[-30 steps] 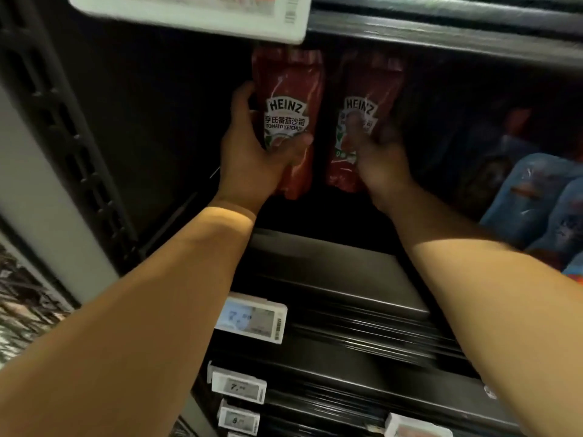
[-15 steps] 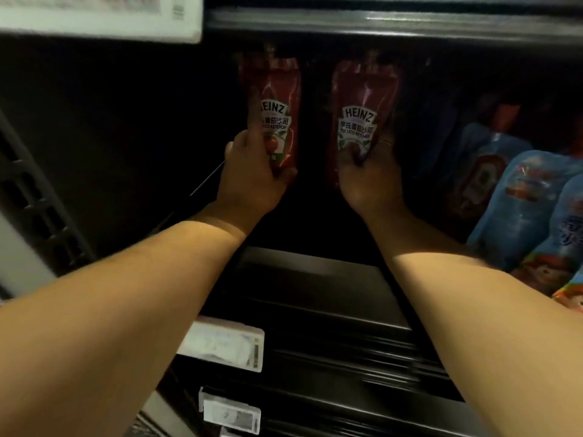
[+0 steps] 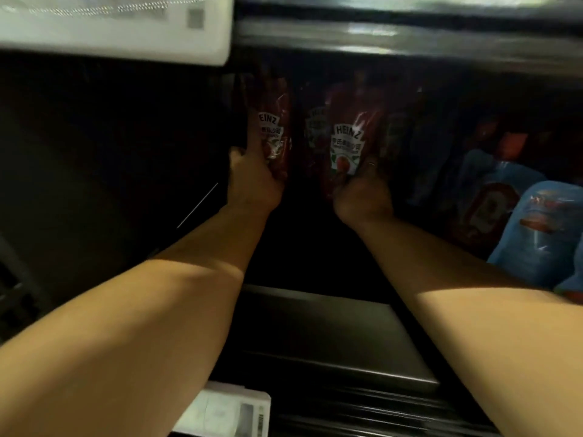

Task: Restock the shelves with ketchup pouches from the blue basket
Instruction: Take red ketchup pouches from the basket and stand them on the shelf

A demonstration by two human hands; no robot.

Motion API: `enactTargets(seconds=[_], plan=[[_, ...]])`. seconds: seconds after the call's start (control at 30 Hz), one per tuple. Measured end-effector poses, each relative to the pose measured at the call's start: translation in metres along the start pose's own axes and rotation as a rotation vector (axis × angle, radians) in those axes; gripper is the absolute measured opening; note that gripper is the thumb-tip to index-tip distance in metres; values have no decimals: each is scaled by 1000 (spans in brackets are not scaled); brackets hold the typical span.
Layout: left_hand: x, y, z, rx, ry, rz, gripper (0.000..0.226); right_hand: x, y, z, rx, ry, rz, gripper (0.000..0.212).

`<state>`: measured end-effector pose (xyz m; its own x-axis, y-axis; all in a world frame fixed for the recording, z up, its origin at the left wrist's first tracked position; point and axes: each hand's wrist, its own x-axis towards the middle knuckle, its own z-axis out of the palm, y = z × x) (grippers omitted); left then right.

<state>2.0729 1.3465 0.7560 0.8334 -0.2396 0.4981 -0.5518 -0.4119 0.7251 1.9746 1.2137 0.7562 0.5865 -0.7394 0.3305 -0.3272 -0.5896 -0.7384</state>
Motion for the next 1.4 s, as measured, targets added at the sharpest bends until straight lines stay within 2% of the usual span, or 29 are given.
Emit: enactTargets(seconds=[0.1, 0.2, 0.33, 0.43, 0.63, 0.83, 0.93, 0.97, 1.03, 1.17, 1.4], plan=[[1, -1, -1, -19, 8, -5, 100, 16, -19, 12, -29, -109, 17, 67], [3, -3, 1, -32, -1, -9, 99, 23, -28, 26, 36, -192, -3, 63], [4, -5, 2, -8, -18, 10, 98, 25, -24, 35, 135, -147, -60, 53], [3, -4, 0, -15, -28, -8, 99, 29, -18, 34, 90, -76, -55, 49], [3, -4, 4, 93, -46, 36, 103, 33, -16, 32, -60, -14, -13, 65], [13, -2, 11, 269, -152, 56, 78, 39, -16, 39, -18, -50, 23, 73], [13, -1, 14, 299, -147, 57, 80, 41, -11, 37, 40, -45, -52, 57], [13, -1, 13, 302, -130, 53, 82, 40, -11, 35, 63, -41, -64, 53], [12, -2, 11, 283, -102, 50, 81, 39, -11, 32, 141, -43, -45, 58], [8, -1, 12, 220, -117, 141, 66, 33, -5, 26, 187, -72, -29, 54], [7, -3, 13, 223, -87, 162, 40, 32, -10, 30, 116, -96, -107, 53]])
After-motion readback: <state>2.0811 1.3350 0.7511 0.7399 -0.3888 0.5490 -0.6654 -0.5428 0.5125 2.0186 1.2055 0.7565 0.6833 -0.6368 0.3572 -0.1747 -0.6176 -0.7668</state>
